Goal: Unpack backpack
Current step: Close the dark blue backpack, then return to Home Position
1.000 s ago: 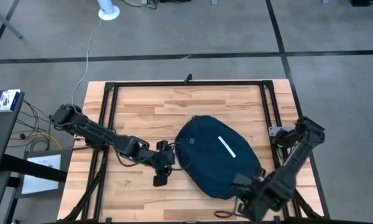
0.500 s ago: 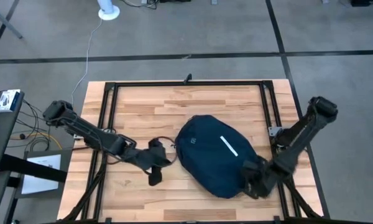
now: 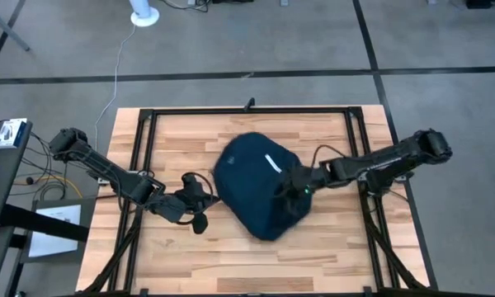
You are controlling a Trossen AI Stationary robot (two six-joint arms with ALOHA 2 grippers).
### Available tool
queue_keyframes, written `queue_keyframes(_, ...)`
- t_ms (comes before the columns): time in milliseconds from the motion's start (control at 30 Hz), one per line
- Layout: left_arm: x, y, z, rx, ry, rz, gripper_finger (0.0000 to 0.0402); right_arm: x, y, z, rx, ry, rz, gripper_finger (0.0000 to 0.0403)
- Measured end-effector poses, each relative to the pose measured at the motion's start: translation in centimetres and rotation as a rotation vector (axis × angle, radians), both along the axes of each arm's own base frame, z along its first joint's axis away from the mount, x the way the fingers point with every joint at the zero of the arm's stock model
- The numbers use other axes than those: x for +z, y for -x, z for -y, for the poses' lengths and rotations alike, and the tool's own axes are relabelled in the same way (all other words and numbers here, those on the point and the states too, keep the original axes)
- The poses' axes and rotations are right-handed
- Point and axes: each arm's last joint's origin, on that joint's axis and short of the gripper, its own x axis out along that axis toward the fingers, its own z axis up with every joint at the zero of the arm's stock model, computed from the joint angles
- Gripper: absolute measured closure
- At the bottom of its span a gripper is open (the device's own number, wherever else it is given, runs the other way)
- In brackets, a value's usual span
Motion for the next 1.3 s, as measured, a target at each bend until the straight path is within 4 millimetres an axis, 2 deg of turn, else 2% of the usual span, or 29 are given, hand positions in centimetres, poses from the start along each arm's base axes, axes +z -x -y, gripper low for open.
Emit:
queue_keyframes(133,1.3,0.5,-0.3,-0.019,0.009,0.067,0.0401,2.3,0.9,-0.4,0.026,-0.093,-0.006,0.0403)
queue_keyframes(233,2.8,1.4,-0.8,-0.045,-0.001,0.124,0.0401,4.4,1.9,-1.1,0.04,-0.086,0.029,0.0403)
queue_keyframes(400,5.4,3.2,-2.0,-0.104,-0.111,0.235,0.0401,8.0,4.0,-1.3,0.046,0.097,0.285,0.0403)
queue_keyframes(467,6.1,3.9,-2.4,-0.136,-0.151,0.291,0.0401,8.7,5.2,-0.9,0.06,0.158,0.396,0.0403)
queue_keyframes(533,5.9,4.4,-2.7,-0.202,-0.178,0.336,0.0402,8.9,6.6,-0.9,0.139,0.188,0.519,0.0403)
queue_keyframes(633,4.8,5.0,-3.5,-0.326,-0.196,0.442,0.0402,8.3,8.6,-0.7,0.265,0.189,0.637,0.0403)
queue_keyframes(700,3.7,5.1,-4.6,-0.356,-0.195,0.509,0.0402,7.3,9.6,-0.1,0.256,0.194,0.662,0.0403)
queue_keyframes(833,0.2,5.3,-7.5,-0.312,-0.151,0.497,0.0402,5.4,10.5,1.5,0.211,0.199,0.698,0.0403)
queue_keyframes(967,-1.8,6.2,-10.1,-0.266,-0.102,0.458,0.0402,3.1,11.2,3.4,0.151,0.213,0.662,0.0403)
queue_keyframes(1133,-2.5,8.5,-10.5,-0.266,-0.057,0.416,0.0402,1.1,13.2,4.3,0.105,0.188,0.721,0.0403)
queue_keyframes(1300,-3.3,11.2,-10.0,-0.273,-0.073,0.518,0.0402,-0.5,15.6,4.4,0.08,0.18,0.838,0.0403)
